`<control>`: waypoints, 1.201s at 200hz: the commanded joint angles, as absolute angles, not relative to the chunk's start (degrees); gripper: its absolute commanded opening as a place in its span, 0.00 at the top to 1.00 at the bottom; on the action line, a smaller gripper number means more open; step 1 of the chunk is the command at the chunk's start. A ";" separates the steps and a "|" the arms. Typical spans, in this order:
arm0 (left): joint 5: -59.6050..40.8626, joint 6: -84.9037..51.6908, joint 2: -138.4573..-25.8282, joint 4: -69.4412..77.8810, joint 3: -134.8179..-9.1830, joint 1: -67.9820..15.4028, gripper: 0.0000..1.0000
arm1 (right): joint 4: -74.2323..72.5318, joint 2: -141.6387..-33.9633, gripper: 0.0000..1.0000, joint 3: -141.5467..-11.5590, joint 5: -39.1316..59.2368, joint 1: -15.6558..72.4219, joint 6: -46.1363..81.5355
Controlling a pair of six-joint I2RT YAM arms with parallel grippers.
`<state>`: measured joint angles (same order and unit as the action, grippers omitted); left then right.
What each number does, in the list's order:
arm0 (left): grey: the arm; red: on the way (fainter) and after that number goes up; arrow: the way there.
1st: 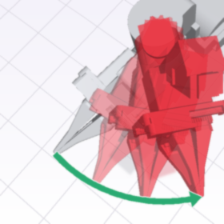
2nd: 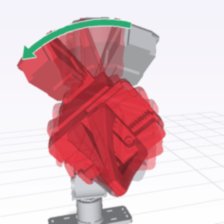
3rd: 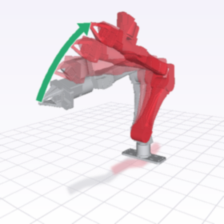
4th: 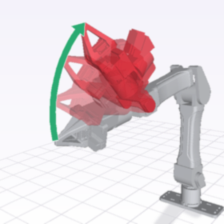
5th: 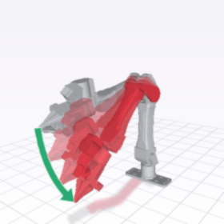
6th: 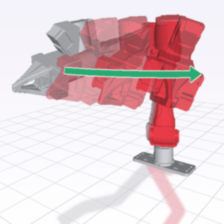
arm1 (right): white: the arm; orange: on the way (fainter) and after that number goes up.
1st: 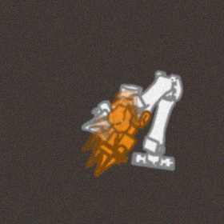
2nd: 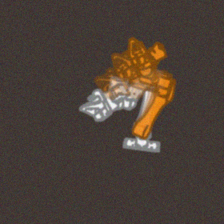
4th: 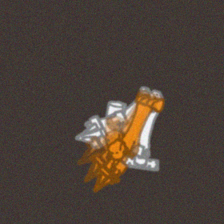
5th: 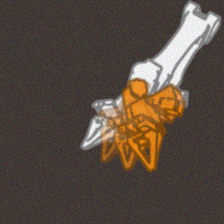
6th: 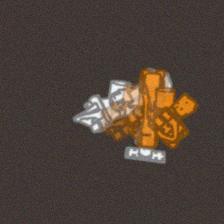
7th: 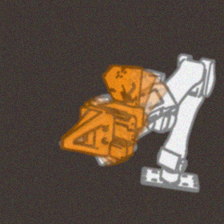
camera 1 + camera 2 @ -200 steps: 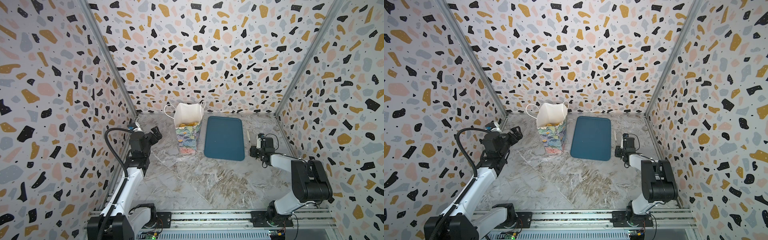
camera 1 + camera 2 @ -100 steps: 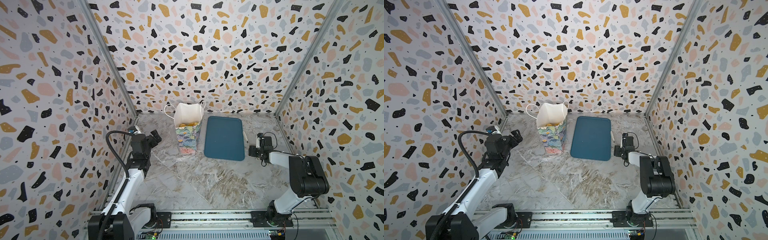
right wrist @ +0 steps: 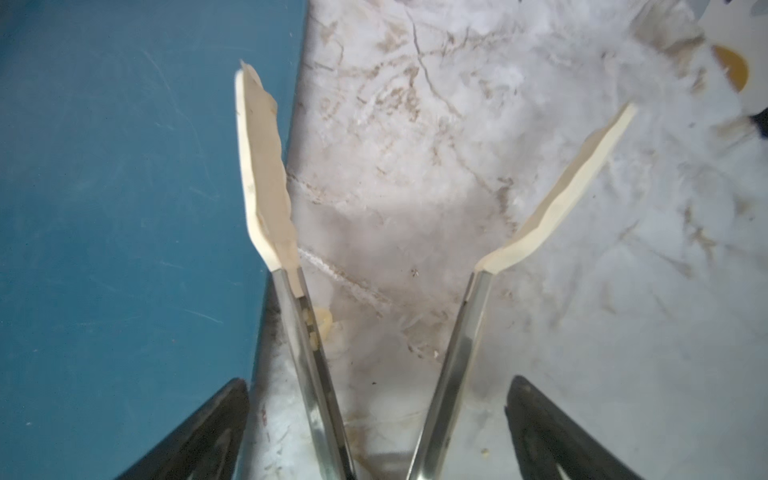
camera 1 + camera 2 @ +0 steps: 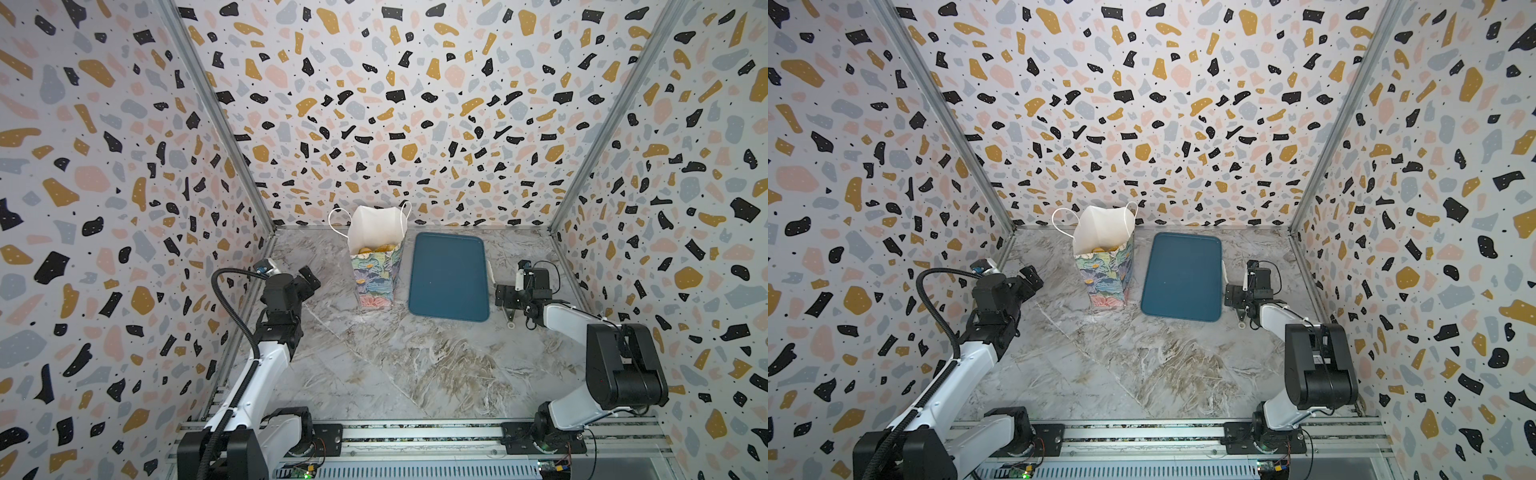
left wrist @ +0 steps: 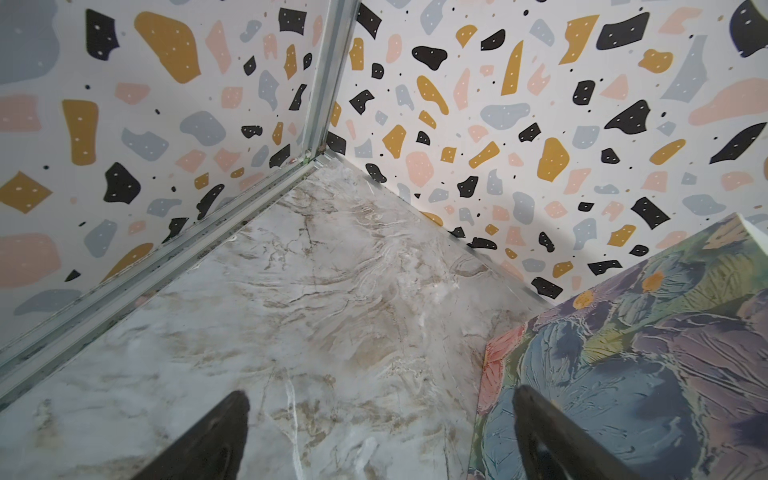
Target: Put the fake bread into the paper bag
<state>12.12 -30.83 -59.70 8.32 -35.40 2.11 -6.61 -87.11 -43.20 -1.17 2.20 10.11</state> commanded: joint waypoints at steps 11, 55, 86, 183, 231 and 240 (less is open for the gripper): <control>16.57 -30.24 -58.93 12.93 -33.23 1.85 0.00 | -6.33 -81.53 0.01 -41.13 -2.45 1.76 11.36; 20.72 -28.81 -58.63 19.08 -28.46 1.85 0.00 | -10.33 -72.55 0.01 -35.51 -3.95 1.41 13.50; 23.35 -26.98 -58.65 26.07 -23.89 1.85 0.00 | -15.15 -64.90 0.01 -29.94 -5.38 1.31 14.66; 25.92 -14.83 -63.64 50.94 -11.84 1.89 0.00 | -31.26 -50.62 0.01 -13.64 -9.21 1.24 15.72; 21.66 -11.65 -70.41 61.48 -8.40 1.85 0.00 | -39.92 -51.12 0.01 -8.95 -12.45 1.32 16.24; 21.36 -11.24 -71.31 64.75 -7.20 1.87 0.00 | -41.14 -51.70 0.01 -8.32 -13.45 1.27 16.10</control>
<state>22.98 -14.20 -69.49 52.34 -10.09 2.11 -34.50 -51.42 -8.93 -9.98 1.45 15.57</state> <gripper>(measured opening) 0.996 0.988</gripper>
